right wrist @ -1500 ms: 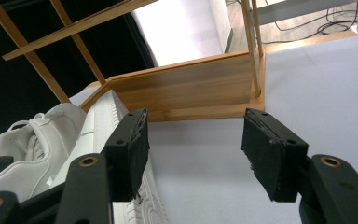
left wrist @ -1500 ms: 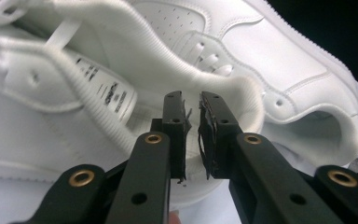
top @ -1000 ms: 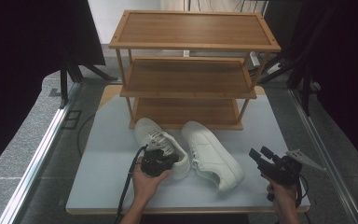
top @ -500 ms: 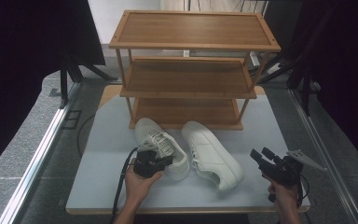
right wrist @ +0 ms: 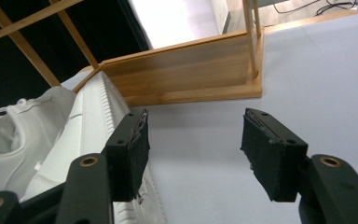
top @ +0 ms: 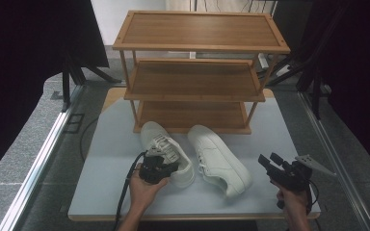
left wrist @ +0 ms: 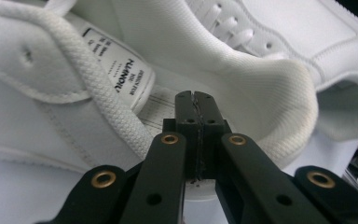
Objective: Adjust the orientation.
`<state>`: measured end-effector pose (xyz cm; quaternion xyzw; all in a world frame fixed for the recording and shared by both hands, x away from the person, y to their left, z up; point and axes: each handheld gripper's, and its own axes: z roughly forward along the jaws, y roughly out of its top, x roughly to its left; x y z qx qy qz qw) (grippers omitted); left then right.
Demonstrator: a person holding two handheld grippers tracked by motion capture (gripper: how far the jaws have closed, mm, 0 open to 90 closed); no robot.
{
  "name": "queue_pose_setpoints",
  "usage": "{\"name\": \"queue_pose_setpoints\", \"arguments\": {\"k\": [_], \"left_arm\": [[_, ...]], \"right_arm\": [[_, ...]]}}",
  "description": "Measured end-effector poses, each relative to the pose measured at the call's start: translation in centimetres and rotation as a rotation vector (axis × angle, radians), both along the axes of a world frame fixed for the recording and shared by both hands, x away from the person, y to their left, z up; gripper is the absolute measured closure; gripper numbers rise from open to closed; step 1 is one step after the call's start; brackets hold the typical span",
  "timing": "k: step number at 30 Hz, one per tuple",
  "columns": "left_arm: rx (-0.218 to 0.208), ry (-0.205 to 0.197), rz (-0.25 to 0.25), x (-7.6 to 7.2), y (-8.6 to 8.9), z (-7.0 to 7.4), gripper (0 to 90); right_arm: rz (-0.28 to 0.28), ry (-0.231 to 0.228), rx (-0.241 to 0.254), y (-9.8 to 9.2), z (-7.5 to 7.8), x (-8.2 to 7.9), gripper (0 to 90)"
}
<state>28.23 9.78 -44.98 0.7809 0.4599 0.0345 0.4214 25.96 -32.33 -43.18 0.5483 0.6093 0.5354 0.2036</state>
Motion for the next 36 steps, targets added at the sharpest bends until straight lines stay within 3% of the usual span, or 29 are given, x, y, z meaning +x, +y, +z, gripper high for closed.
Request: {"name": "queue_pose_setpoints", "arguments": {"k": [4, 9, 15, 18, 21, 25, 27, 28, 30, 32, 36], "left_arm": [[-0.003, 0.008, 0.002, -0.5, 0.9, 0.0, 90.0], [0.025, 0.0, 0.015, -1.4, 2.3, 0.2, 90.0], [0.044, 0.015, 0.066, -2.3, 5.6, 0.3, 90.0], [0.035, 0.023, 0.092, -2.3, 7.2, 0.3, 90.0], [-0.002, 0.036, 0.1, -2.2, 8.3, 0.3, 90.0], [-0.023, 0.041, 0.081, -2.2, 8.6, 0.3, 89.5], [-0.03, 0.039, 0.051, -2.2, 8.4, 0.6, 84.6], [-0.032, 0.025, 0.04, -2.3, 8.3, 0.9, 80.9], [-0.043, -0.044, 0.027, -2.5, 7.7, 1.7, 72.3], [-0.085, -0.117, 0.003, -2.5, 7.1, 2.8, 64.9], [-0.128, -0.241, 0.047, -2.3, 6.7, 3.4, 51.3]], "right_arm": [[-0.007, -0.001, 0.005, -0.2, 0.1, -0.1, 41.2], [-0.003, -0.003, 0.002, -0.1, 0.1, -0.1, 41.2], [-0.001, 0.005, 0.001, 0.0, 0.0, -0.1, 41.2], [0.0, 0.005, 0.003, 0.1, -0.1, 0.0, 41.3], [0.005, 0.009, 0.001, 0.4, -0.2, 0.1, 41.5], [0.003, -0.006, 0.001, 0.6, -0.2, 0.0, 42.0], [0.002, -0.012, 0.005, 0.6, -0.2, 0.1, 42.3], [0.0, -0.014, 0.006, 0.6, -0.2, 0.1, 42.5], [-0.001, -0.018, 0.01, 0.7, -0.3, 0.3, 42.7], [0.004, -0.022, 0.013, 0.9, -0.3, 0.5, 42.8], [0.053, -0.037, -0.016, 2.5, -0.2, 0.9, 43.7]]}}
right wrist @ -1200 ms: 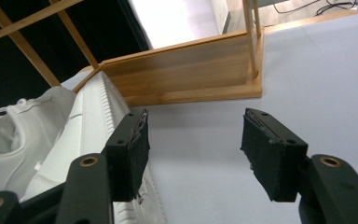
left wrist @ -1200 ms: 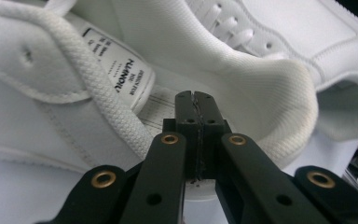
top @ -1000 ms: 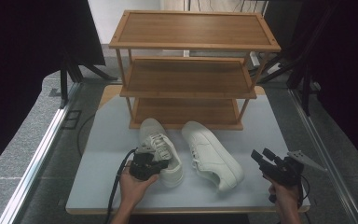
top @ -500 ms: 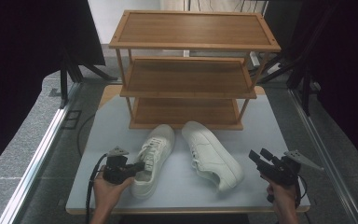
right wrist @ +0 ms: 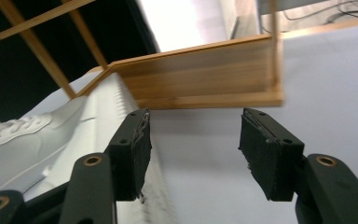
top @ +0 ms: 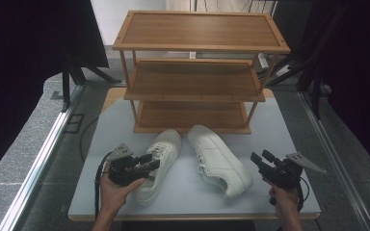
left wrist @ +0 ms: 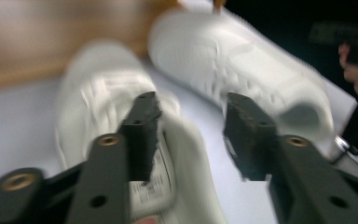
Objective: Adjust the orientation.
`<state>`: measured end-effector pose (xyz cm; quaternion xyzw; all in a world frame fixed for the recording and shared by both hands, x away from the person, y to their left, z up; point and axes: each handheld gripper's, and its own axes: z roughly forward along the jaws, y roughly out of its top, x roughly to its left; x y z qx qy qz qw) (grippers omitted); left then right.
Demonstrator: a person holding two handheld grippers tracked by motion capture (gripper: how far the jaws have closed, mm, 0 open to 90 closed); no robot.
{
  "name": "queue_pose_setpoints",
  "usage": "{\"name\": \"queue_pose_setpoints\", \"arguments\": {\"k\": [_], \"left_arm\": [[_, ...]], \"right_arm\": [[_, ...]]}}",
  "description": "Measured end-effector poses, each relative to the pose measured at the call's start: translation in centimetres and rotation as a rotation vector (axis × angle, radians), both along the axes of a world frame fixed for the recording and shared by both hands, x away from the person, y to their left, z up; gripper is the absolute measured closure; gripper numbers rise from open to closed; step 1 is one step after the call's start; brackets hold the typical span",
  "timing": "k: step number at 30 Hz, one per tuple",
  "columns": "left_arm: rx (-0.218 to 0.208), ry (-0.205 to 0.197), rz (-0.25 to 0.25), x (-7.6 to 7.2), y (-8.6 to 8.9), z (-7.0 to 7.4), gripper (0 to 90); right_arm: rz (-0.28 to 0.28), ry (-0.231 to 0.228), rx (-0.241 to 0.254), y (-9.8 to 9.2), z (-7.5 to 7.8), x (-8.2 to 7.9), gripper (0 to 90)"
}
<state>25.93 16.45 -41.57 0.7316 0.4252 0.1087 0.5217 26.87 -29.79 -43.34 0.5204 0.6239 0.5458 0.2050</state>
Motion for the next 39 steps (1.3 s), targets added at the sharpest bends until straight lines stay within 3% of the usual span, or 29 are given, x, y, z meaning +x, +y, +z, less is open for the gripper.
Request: {"name": "queue_pose_setpoints", "arguments": {"k": [2, 6, 9, 12, 15, 22, 26, 29, 33, 35, 39], "left_arm": [[-0.028, -0.015, 0.034, -0.1, 0.5, -0.5, 49.4], [-0.046, -0.006, 0.089, -0.1, 2.3, -1.5, 48.1], [-0.129, -0.014, 0.145, 0.0, 3.2, -1.8, 48.0], [-0.134, -0.039, 0.157, -0.1, 3.6, -1.7, 47.4], [-0.143, -0.038, 0.161, 0.0, 3.9, -1.9, 47.4], [-0.16, -0.028, 0.142, 0.6, 4.0, -1.8, 47.4], [-0.17, -0.022, 0.127, 1.3, 3.7, -1.4, 47.3], [-0.189, -0.008, 0.112, 1.4, 3.5, -1.3, 46.9], [-0.171, -0.007, 0.106, 0.9, 3.2, -1.2, 46.8], [-0.173, -0.01, 0.111, 0.6, 3.2, -1.0, 46.9], [-0.182, -0.033, 0.116, -0.2, 3.2, -0.2, 46.9]], "right_arm": [[0.036, -0.008, -0.019, 1.0, 0.1, 0.1, 44.4], [0.113, -0.028, -0.085, 3.4, 0.5, -0.2, 47.9], [0.18, -0.035, -0.117, 4.8, 0.8, -0.7, 54.0], [0.234, -0.04, -0.139, 5.6, 1.2, -1.4, 61.0], [0.298, -0.043, -0.171, 6.5, 1.4, -2.3, 66.8], [0.436, 0.009, -0.279, 9.5, 0.4, -3.2, 82.9], [0.463, 0.049, -0.295, 10.3, -0.4, -3.6, 87.4], [0.465, 0.088, -0.334, 10.5, -1.3, -3.7, 88.8], [0.395, 0.129, -0.361, 10.1, -1.6, -3.5, 89.2], [0.386, 0.129, -0.343, 9.7, -1.6, -3.5, 89.2], [0.361, 0.112, -0.357, 9.5, -1.3, -3.6, 89.2]]}}
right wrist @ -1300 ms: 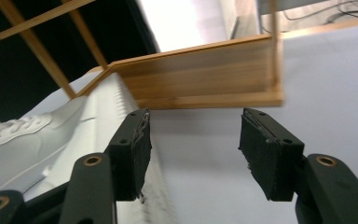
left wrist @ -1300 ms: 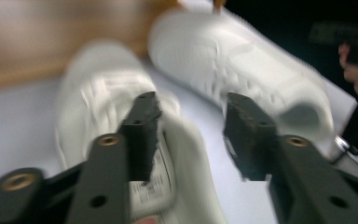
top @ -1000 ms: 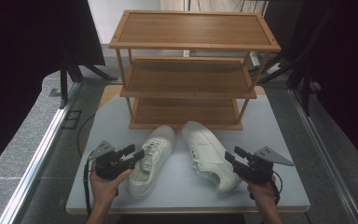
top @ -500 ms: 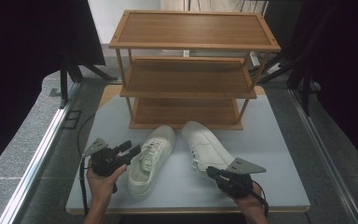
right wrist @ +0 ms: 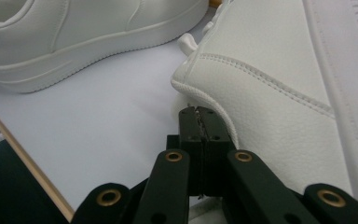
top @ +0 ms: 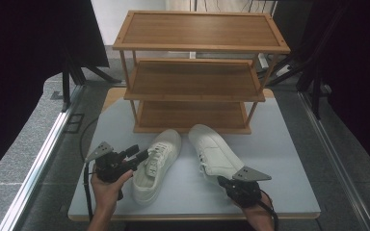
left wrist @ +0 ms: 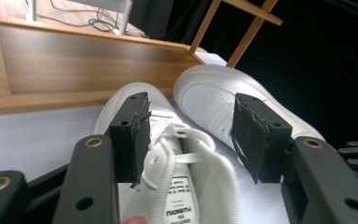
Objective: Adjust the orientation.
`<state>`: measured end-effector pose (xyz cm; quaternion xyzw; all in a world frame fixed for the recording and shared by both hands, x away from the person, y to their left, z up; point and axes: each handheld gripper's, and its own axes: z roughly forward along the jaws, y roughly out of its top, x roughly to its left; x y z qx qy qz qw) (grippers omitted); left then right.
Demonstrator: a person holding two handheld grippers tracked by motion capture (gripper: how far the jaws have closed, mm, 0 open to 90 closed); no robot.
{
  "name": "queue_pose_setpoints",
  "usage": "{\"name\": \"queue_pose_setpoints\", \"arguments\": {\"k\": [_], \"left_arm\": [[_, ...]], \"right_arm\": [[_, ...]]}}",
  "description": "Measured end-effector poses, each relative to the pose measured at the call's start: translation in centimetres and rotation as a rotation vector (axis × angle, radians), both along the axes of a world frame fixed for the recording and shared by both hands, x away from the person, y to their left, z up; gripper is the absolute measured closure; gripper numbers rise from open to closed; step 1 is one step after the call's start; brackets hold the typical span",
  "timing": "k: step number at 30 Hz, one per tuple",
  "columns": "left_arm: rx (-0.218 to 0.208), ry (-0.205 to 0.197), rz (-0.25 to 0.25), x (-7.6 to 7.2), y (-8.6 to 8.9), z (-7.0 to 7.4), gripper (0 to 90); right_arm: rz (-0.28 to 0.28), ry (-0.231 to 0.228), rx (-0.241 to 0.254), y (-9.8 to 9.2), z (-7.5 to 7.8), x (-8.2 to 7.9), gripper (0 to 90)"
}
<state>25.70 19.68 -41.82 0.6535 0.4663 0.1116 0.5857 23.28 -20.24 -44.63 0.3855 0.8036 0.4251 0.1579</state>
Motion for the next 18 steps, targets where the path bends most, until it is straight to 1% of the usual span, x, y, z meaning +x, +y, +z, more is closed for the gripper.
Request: {"name": "queue_pose_setpoints", "arguments": {"k": [3, 6, 10, 15, 18], "left_arm": [[-0.005, -0.003, 0.003, -0.6, 0.0, 0.2, 46.9], [0.001, 0.005, 0.012, -1.0, 0.1, 0.0, 46.8], [0.001, 0.026, 0.023, -1.5, 0.5, -0.4, 46.8], [0.007, 0.029, 0.048, -2.3, 1.2, -0.5, 46.8], [0.009, 0.032, 0.062, -2.7, 1.4, -0.5, 46.7]], "right_arm": [[-0.007, -0.003, 0.017, -0.5, 0.2, 0.2, 89.3], [-0.004, 0.002, 0.054, -1.2, 0.4, 0.8, 89.3], [-0.009, 0.006, 0.097, -2.2, 0.8, 1.6, 89.3], [-0.03, 0.008, 0.149, -3.7, 1.3, 2.6, 89.2], [-0.036, 0.014, 0.195, -4.7, 1.4, 3.2, 89.2]]}}
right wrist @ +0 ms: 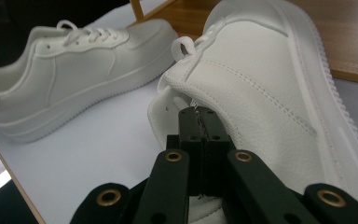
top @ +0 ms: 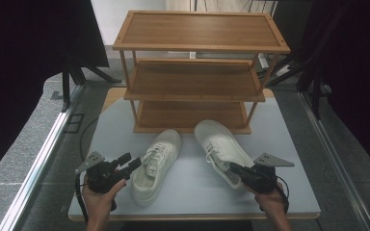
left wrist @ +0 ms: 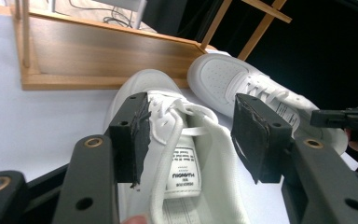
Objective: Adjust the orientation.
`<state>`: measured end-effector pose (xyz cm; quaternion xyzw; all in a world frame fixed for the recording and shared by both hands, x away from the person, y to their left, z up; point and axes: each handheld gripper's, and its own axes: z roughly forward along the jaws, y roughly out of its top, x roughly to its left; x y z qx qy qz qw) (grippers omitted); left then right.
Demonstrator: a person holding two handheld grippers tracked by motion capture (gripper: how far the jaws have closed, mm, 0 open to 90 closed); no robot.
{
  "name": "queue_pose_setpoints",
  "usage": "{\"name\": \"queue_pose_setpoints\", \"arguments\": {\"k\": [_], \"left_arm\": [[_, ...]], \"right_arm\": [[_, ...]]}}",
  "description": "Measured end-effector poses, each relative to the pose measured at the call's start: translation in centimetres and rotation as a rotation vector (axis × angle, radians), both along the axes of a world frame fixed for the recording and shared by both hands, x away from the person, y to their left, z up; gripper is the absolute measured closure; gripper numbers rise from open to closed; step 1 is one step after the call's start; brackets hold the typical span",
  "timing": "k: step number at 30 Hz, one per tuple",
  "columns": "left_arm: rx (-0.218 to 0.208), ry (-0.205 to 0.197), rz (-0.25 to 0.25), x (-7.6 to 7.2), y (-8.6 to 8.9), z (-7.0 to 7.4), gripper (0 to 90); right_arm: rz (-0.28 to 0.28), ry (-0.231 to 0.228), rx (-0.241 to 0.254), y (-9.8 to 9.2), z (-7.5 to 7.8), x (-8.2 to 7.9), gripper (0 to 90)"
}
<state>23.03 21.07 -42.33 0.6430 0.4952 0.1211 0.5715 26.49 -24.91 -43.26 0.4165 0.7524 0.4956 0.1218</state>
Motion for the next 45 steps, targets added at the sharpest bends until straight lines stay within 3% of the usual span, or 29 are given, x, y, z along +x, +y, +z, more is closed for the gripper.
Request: {"name": "queue_pose_setpoints", "arguments": {"k": [12, 17, 20, 24, 25, 27, 29, 33, 36, 39, 45], "left_arm": [[0.019, 0.017, -0.011, -0.2, -0.6, -0.5, 46.8], [0.015, 0.019, -0.023, 0.0, -0.9, -0.5, 46.7], [0.015, 0.02, -0.027, 0.1, -0.9, -0.5, 46.7], [0.009, 0.026, -0.027, 0.2, -0.9, -0.7, 46.9], [0.005, 0.029, -0.026, 0.3, -0.9, -0.8, 47.0], [0.002, 0.035, -0.028, 0.4, -0.9, -0.8, 47.0], [0.002, 0.033, -0.031, 0.4, -1.0, -0.8, 47.0], [0.004, 0.037, -0.034, 0.5, -1.0, -0.9, 47.0], [0.002, 0.042, -0.034, 0.5, -0.9, -1.0, 47.0], [-0.002, 0.039, -0.033, 0.5, -0.8, -0.9, 47.0], [-0.002, 0.037, -0.031, 0.5, -0.7, -0.8, 47.0]], "right_arm": [[-0.109, -0.023, 0.096, -2.5, -0.5, 1.3, 89.1], [-0.133, 0.002, 0.154, -3.4, -0.8, 1.5, 88.7], [-0.169, 0.006, 0.155, -4.1, -0.8, 1.5, 82.4], [-0.247, 0.021, 0.114, -5.3, -1.2, 1.9, 80.7], [-0.291, 0.039, 0.091, -6.0, -1.6, 2.1, 80.9], [-0.259, 0.071, 0.208, -7.3, -2.1, 2.2, 80.6], [-0.247, 0.088, 0.25, -7.6, -2.2, 2.3, 80.5], [-0.241, 0.063, 0.178, -6.9, -1.7, 2.1, 78.3], [-0.24, 0.066, 0.176, -6.7, -1.6, 2.0, 77.3], [-0.245, 0.056, 0.145, -6.4, -1.3, 1.9, 76.2], [-0.236, -0.014, 0.091, -5.5, 0.4, 0.8, 76.6]]}}
